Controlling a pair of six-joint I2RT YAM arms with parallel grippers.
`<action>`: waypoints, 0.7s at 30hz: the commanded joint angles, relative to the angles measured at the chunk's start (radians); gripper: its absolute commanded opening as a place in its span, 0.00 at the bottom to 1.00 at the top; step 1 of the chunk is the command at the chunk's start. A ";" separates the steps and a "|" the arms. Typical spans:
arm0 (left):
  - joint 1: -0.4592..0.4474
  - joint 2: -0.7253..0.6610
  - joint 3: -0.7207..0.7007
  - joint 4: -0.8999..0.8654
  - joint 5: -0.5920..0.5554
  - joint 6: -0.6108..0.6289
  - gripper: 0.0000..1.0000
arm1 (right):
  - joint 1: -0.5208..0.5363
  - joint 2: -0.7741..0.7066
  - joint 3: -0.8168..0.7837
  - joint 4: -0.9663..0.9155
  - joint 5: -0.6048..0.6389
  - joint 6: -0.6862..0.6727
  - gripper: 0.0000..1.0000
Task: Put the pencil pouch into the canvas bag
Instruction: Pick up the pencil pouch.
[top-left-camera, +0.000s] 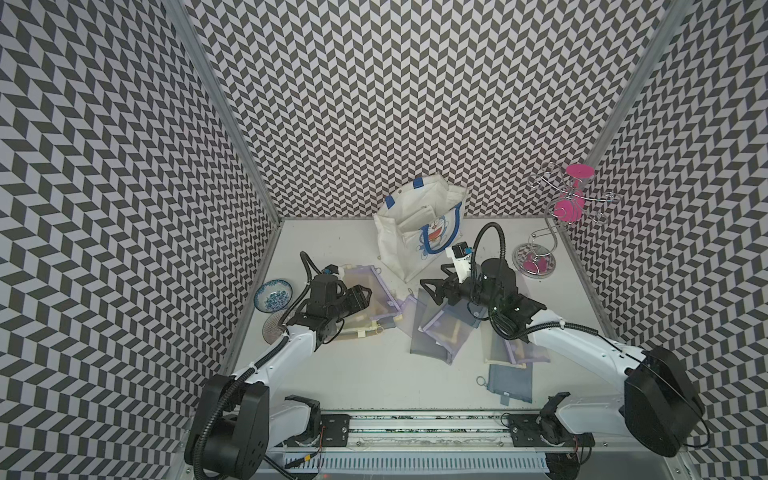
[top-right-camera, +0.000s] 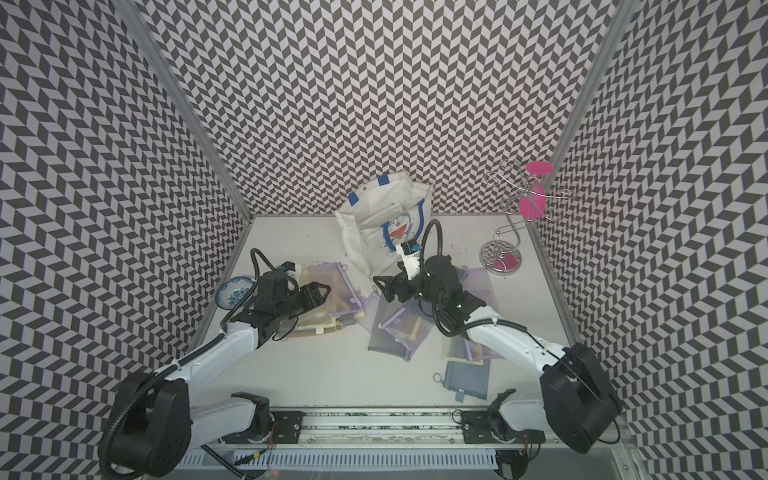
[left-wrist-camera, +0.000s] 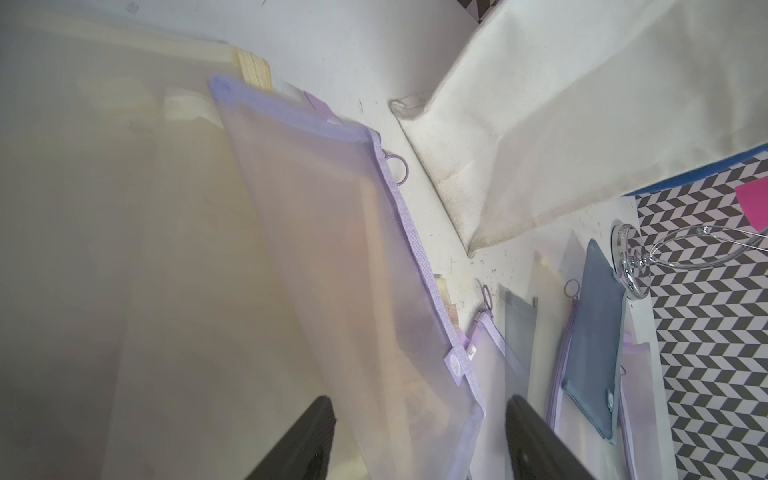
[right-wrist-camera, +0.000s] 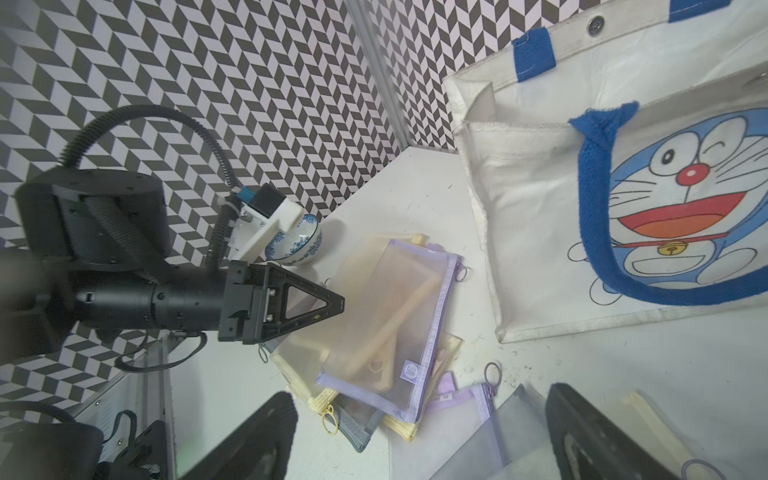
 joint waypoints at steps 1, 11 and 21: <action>0.025 0.043 -0.031 0.099 0.049 -0.076 0.64 | 0.005 0.007 -0.011 0.055 -0.020 -0.005 0.95; 0.041 0.150 -0.030 0.181 0.082 -0.143 0.61 | 0.005 0.011 -0.013 0.065 -0.032 0.007 0.95; 0.059 0.295 -0.021 0.333 0.123 -0.222 0.29 | 0.006 0.010 -0.017 0.065 -0.031 0.008 0.95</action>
